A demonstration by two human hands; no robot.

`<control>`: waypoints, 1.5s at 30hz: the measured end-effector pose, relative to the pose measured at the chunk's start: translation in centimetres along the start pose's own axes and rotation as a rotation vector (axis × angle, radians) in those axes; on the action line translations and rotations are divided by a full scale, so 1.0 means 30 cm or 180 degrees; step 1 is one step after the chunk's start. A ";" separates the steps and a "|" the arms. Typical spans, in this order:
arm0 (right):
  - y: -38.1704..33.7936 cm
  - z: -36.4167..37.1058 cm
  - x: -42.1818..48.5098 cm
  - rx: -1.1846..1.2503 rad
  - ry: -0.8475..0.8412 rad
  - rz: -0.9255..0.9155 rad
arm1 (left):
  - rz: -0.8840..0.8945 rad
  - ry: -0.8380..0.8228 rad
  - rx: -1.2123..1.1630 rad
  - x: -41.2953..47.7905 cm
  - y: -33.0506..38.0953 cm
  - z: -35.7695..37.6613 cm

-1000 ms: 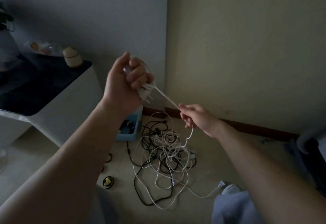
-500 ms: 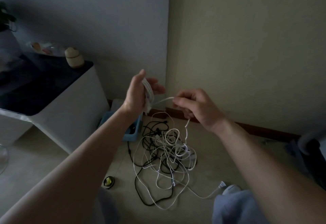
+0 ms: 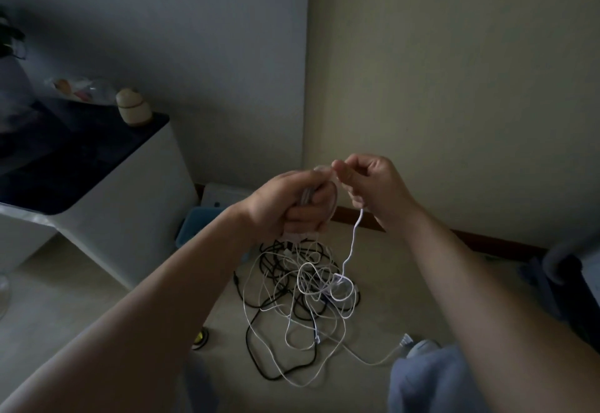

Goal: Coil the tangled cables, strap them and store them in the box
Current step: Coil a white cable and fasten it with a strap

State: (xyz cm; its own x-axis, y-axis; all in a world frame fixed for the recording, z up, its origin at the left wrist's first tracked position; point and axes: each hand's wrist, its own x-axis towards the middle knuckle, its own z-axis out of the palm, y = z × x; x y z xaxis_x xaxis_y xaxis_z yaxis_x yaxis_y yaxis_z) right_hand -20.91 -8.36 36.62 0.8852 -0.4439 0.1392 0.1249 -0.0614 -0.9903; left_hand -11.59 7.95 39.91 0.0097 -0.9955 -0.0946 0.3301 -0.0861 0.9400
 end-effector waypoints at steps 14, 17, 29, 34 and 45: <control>0.106 -0.027 -0.022 -0.0942 -0.0699 0.1244 | 0.1953 0.1827 -0.1707 -0.062 0.109 -0.197; 0.076 -0.018 -0.020 -0.0754 -0.0677 0.1064 | 0.1989 0.2403 -0.0734 -0.048 0.076 -0.215; -0.087 0.011 -0.021 0.0169 -0.0308 -0.0088 | 0.0292 0.1536 0.1761 0.016 -0.057 -0.073; -0.050 -0.045 0.000 0.0225 0.0369 -0.0228 | 0.0038 0.0780 0.1071 0.025 -0.053 0.000; 0.077 0.007 -0.019 -0.0670 -0.0713 0.0825 | 0.1235 0.0698 -0.1692 -0.007 0.048 -0.074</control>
State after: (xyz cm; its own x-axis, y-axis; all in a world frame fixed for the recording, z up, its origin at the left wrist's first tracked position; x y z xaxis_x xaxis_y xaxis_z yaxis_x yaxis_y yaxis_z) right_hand -21.03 -8.06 34.27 0.9540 -0.2643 -0.1416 -0.1894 -0.1651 -0.9679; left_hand -9.03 8.13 40.54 0.3925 -0.9144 0.0993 0.6813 0.3616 0.6365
